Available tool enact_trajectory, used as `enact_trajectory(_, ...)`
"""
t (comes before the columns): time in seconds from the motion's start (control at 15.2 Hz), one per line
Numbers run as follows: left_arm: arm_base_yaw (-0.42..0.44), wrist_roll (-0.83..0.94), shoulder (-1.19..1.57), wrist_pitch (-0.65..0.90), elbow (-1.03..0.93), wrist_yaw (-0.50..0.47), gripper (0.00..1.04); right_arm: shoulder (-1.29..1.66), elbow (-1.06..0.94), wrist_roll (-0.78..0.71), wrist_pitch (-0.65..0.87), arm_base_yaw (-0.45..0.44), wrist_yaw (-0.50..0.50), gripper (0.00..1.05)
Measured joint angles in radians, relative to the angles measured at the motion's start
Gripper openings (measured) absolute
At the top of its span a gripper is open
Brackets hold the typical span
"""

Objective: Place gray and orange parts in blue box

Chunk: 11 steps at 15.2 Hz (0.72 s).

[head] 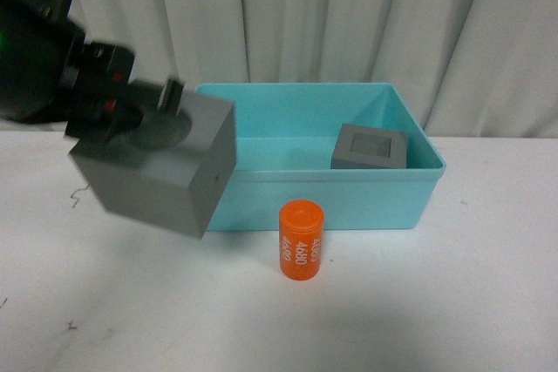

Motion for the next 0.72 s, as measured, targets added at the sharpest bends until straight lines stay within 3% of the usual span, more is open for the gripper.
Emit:
enact_trajectory(0.33,-0.114,-0.155,0.304,-0.092,0.407,0.013,0.18,0.000,0.000,0.000,0.000,0.000,0.000,0.98)
enact_trajectory(0.59,-0.084,-0.262,0.496,-0.145,0.626,-0.043,0.18,0.000,0.000,0.000,0.000,0.000,0.000,0.98)
enact_trajectory(0.72,-0.065,-0.277,0.527,-0.143,0.643,-0.055,0.18,0.000,0.000,0.000,0.000,0.000,0.000,0.98)
